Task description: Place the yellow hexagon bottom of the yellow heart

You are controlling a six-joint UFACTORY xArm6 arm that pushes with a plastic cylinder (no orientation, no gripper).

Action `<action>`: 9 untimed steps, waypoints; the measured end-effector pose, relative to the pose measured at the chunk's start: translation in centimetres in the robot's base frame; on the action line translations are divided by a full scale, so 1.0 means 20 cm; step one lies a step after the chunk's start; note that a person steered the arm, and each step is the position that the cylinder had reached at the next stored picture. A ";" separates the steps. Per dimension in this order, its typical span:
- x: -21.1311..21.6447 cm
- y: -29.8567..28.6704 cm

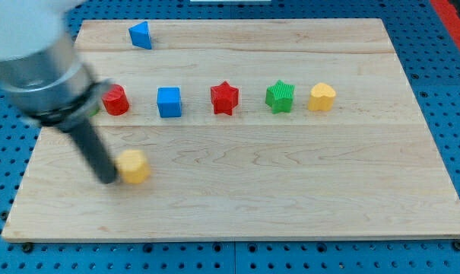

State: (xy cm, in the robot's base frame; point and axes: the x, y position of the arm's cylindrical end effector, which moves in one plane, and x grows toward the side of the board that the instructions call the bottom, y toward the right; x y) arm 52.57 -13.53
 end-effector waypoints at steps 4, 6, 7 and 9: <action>0.17 0.60; -0.11 0.54; -0.24 0.94; -0.26 0.69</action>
State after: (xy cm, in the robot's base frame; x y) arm 47.29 0.30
